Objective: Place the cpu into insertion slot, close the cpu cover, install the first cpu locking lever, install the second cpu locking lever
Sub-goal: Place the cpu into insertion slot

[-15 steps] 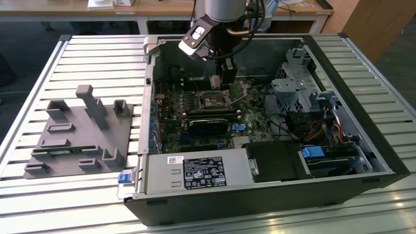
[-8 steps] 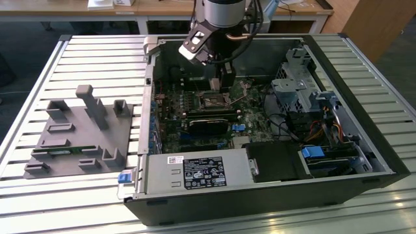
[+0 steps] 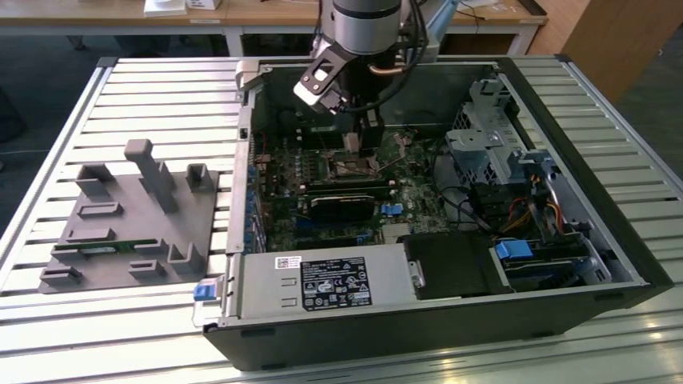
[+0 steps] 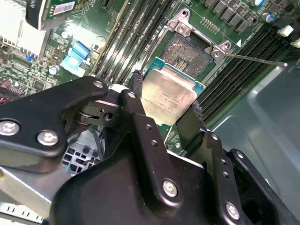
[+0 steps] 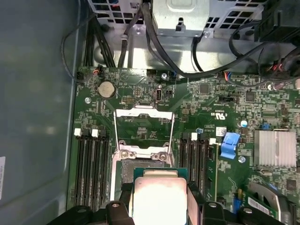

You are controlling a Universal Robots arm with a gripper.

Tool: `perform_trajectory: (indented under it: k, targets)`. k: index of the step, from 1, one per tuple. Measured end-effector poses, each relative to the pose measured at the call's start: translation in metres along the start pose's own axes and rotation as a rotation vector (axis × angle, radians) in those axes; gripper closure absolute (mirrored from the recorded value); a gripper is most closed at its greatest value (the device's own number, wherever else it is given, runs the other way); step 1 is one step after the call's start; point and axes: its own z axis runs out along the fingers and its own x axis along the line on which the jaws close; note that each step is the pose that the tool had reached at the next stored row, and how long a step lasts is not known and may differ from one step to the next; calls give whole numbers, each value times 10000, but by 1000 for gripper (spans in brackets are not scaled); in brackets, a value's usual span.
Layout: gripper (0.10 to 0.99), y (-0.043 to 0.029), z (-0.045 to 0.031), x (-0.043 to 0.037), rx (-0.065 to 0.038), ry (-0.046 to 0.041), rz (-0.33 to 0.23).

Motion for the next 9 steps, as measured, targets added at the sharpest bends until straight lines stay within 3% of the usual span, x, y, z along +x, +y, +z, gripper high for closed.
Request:
perform_trajectory:
  k: [9]
  targets:
    - [545, -4, 45, 0, 0, 2, 2]
